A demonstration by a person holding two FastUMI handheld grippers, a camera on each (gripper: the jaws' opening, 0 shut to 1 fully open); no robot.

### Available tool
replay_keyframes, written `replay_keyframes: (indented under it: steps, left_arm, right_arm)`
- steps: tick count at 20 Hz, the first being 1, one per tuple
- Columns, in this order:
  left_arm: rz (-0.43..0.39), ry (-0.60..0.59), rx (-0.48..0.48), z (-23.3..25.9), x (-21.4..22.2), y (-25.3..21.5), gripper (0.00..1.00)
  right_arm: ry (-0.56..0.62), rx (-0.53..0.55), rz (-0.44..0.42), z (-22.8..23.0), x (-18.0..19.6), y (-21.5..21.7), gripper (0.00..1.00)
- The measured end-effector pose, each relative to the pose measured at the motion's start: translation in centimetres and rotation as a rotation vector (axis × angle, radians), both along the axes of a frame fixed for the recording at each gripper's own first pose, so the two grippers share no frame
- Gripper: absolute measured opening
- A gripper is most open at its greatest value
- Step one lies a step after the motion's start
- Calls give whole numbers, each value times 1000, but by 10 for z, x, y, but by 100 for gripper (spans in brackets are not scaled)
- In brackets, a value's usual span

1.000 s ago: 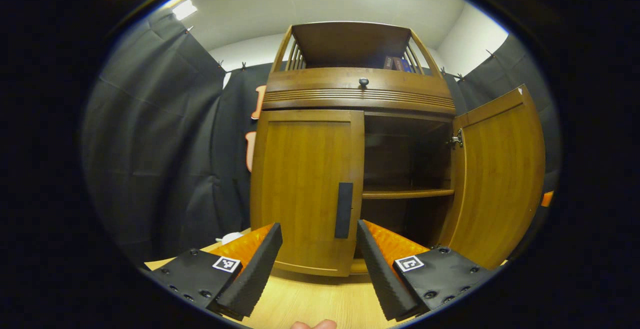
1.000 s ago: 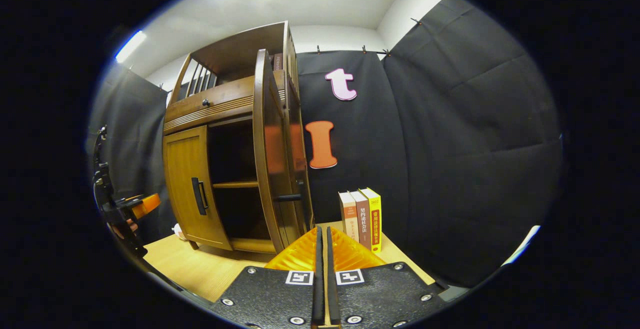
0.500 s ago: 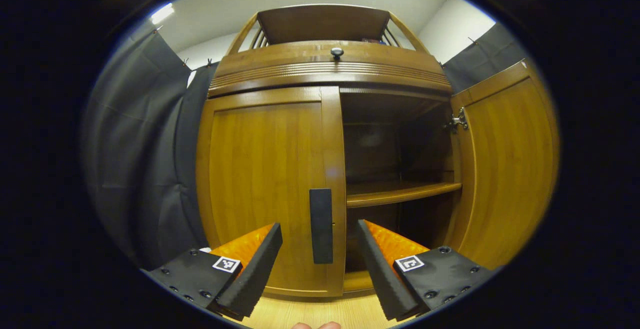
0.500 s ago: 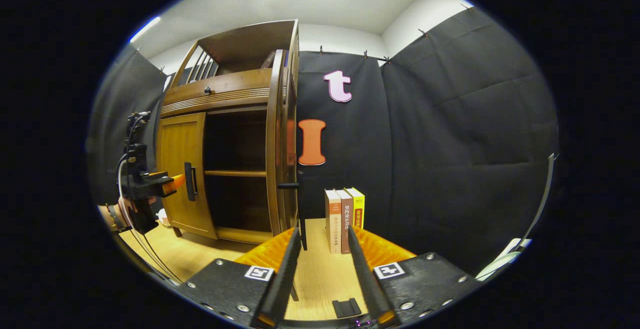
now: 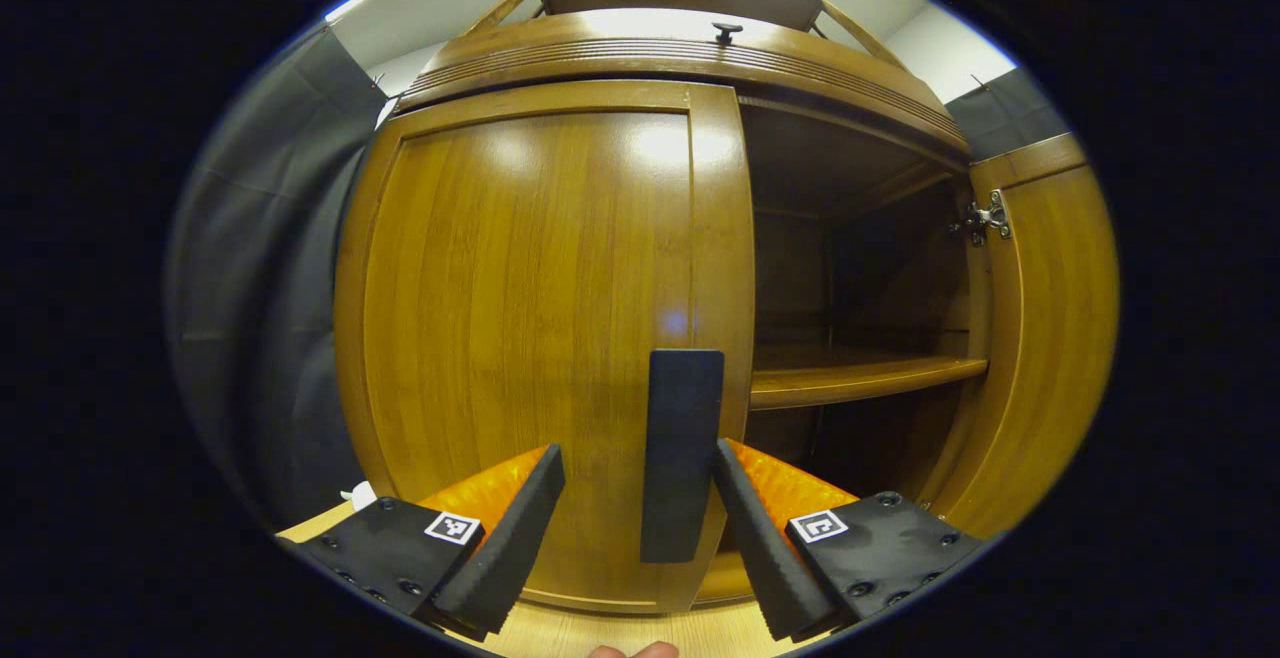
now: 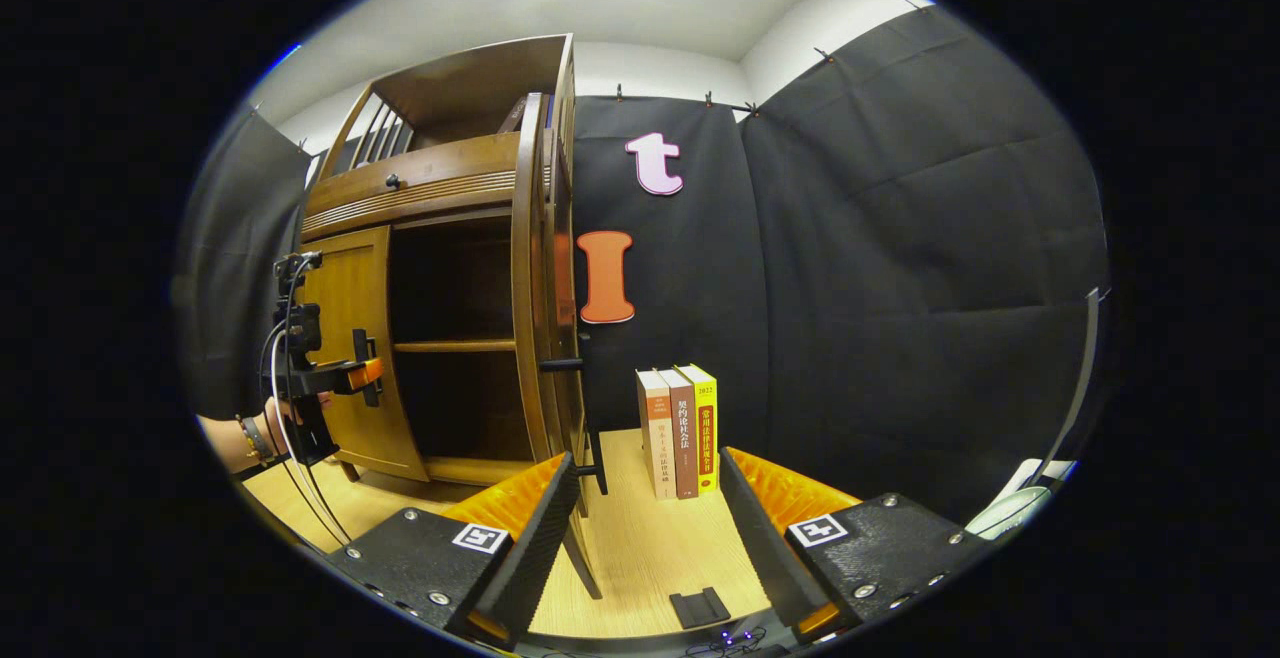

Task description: Open the right door of the double-door shoe cabinet with the right hand, and open the left door with the left hand.

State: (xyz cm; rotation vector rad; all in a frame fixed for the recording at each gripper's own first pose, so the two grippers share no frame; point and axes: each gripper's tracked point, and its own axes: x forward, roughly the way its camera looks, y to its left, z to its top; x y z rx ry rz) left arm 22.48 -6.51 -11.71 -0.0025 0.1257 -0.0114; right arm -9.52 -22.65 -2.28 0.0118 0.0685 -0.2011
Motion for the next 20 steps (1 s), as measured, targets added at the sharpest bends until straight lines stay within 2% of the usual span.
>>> replay_keyframes:
  steps: [6,7,10,12,13,14,15,16,18,19,20]
  left_arm:
    - [-64,-5,-20,-2,11,-4,90]
    - [-79,-5,-17,-3,13,-8,87]
    - [-125,-25,16,1,11,-22,58]
    - [-113,-30,30,3,12,-22,39]
    - [-112,-21,14,1,12,-22,41]
    - [-112,-8,6,0,11,-22,33]
    - [-112,-1,6,-2,11,-23,31]
    - [-106,10,24,-2,9,-22,30]
    - [-87,21,33,2,3,-17,34]
    - [-84,23,21,2,-3,-17,34]
    - [-83,28,15,3,-10,-17,34]
  right_arm:
    - [-1,4,-21,1,-3,9,86]
    - [2,5,-25,-1,-2,11,86]
    - [8,7,-34,-2,-8,13,86]
    - [7,9,-39,-3,-10,15,86]
    - [6,7,-40,-3,-11,15,86]
    - [4,5,-41,-2,-13,16,92]
    - [3,4,-41,-1,-15,16,92]
    - [2,3,-41,0,-15,16,86]
    - [-1,3,-44,2,-15,16,86]
    - [1,5,-44,1,-16,15,92]
    - [0,6,-39,0,-15,16,92]
